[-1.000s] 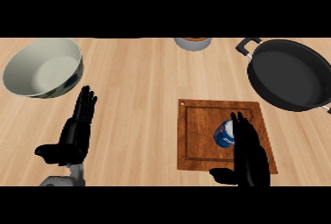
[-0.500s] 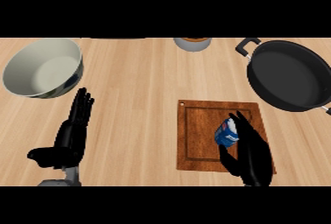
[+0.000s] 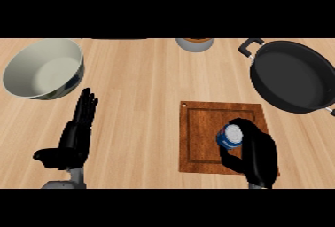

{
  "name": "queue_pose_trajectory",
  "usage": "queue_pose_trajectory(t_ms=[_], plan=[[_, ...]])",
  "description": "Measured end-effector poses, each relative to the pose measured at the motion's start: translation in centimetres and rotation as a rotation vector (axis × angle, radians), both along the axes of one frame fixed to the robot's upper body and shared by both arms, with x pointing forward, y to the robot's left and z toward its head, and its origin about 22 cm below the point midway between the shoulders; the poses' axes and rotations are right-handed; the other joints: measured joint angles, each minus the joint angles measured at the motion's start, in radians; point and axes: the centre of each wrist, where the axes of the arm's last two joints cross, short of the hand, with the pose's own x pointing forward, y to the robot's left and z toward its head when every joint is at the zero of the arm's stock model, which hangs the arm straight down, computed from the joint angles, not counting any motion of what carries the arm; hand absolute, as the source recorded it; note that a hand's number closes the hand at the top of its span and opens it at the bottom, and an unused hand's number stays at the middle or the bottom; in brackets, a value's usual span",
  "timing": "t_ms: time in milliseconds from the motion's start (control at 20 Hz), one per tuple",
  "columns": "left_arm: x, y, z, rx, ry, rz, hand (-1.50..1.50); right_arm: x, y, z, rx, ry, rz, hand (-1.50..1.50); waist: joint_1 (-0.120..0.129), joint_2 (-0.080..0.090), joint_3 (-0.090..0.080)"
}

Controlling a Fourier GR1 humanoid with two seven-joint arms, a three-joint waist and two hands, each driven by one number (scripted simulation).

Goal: Pick the can from the cutting board and place it in the pot

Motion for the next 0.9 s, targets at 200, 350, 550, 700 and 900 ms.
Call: queue_pose_trajectory(t_ms=[200, 350, 550, 700, 900], plan=[[0.0, 0.3, 0.0, -0.002, -0.006, -0.014, 0.00, 2.6, 0.2, 0.5, -0.009, -0.005, -0.075, 1.50, 0.013, 0.005, 0.001], [0.3, -0.5, 0.4, -0.008, -0.021, -0.047, 0.00, 6.2, -0.7, 1.7, 0.024, 0.069, -0.239, 1.50, 0.048, 0.024, 0.001], [0.6, -1.1, 0.9, -0.002, -0.045, -0.084, 0.00, 10.0, -2.3, 3.3, 0.057, 0.147, -0.438, 1.50, 0.095, 0.050, 0.002], [0.9, -1.7, 1.2, -0.001, -0.054, -0.113, 0.00, 13.2, -3.4, 5.8, 0.038, 0.143, -0.561, 1.50, 0.125, 0.058, 0.002], [1.2, -2.5, 1.5, 0.002, -0.062, -0.149, 0.00, 17.0, -4.2, 10.2, -0.016, 0.070, -0.682, 1.50, 0.159, 0.062, 0.002]])
